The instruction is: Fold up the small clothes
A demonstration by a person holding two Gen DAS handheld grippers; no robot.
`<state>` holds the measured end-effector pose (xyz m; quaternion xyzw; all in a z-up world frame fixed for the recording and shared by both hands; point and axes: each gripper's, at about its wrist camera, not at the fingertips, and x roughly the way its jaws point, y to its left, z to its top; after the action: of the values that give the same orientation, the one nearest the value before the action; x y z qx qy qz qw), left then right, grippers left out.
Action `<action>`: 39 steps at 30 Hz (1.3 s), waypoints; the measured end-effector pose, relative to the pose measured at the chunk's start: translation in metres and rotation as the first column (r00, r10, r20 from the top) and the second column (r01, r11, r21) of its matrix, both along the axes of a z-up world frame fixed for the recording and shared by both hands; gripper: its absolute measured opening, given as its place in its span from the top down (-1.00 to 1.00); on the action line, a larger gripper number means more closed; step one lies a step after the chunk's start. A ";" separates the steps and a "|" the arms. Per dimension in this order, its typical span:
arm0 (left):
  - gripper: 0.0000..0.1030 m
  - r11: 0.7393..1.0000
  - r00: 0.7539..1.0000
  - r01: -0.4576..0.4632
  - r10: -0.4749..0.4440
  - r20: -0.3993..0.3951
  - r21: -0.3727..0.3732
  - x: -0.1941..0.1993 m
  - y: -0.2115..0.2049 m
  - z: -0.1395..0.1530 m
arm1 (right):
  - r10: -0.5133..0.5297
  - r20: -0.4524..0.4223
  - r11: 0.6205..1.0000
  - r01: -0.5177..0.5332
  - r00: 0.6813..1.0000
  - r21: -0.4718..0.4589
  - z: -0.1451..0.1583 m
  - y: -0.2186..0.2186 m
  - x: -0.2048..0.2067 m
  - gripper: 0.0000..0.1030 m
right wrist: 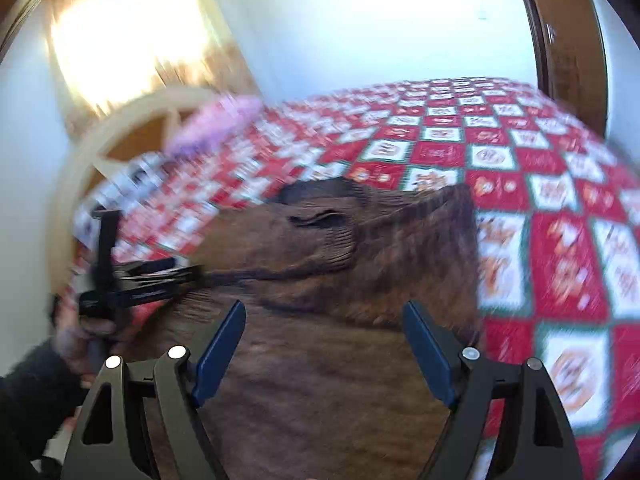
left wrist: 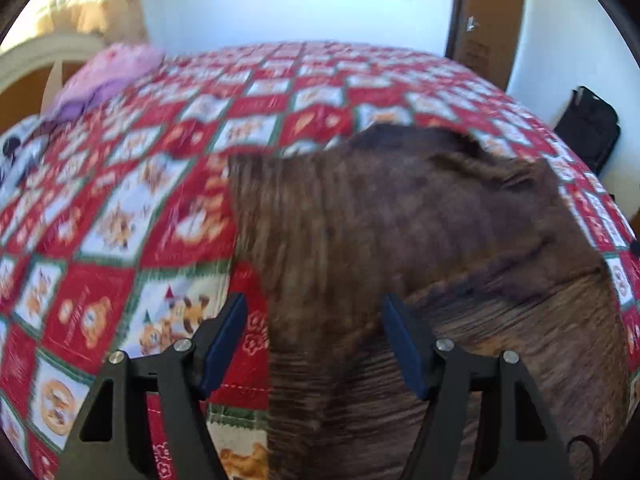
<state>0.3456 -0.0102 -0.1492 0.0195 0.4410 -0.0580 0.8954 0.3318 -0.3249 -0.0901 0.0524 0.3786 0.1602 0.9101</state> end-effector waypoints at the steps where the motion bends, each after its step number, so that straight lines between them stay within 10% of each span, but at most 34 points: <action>1: -0.39 1.000 1.000 -0.008 0.008 0.001 -0.010 0.001 0.002 -0.004 | -0.003 -0.019 1.000 0.003 1.000 -0.030 -0.001 0.009 0.015 -0.58; 13: -0.46 0.981 1.000 -0.018 0.020 0.012 -0.191 -0.007 0.023 -0.016 | -0.087 -0.081 0.923 0.050 0.993 -0.383 -0.045 0.085 0.139 -0.58; 18: -0.48 0.982 1.000 -0.015 0.019 0.019 -0.188 -0.008 0.022 -0.016 | -0.422 -0.044 0.879 0.397 0.905 -0.265 -0.032 -0.007 0.154 -0.58; 25: -0.51 0.970 1.000 -0.008 0.015 0.025 -0.243 -0.010 0.029 -0.015 | -0.229 -0.155 0.972 0.234 0.961 0.012 -0.029 -0.006 0.106 -0.58; 31: -0.55 0.975 1.000 -0.002 0.007 0.021 -0.224 -0.011 0.027 -0.016 | -0.141 -0.243 0.988 0.154 0.960 0.034 -0.057 0.029 0.091 -0.08; 36: -0.64 0.983 1.000 0.018 -0.015 0.019 -0.184 -0.014 0.022 -0.016 | -0.119 -0.204 0.990 0.132 0.972 0.056 -0.047 0.032 0.085 0.88; 39: -0.64 0.980 1.000 0.015 -0.012 0.017 -0.197 -0.015 0.024 -0.016 | -0.077 -0.124 0.995 0.084 0.989 0.056 -0.024 0.037 0.071 0.88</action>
<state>0.3305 0.0134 -0.1652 -0.0657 0.4257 -0.1074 0.8960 0.4030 -0.2879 -0.1144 0.1050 0.4258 0.1314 0.8890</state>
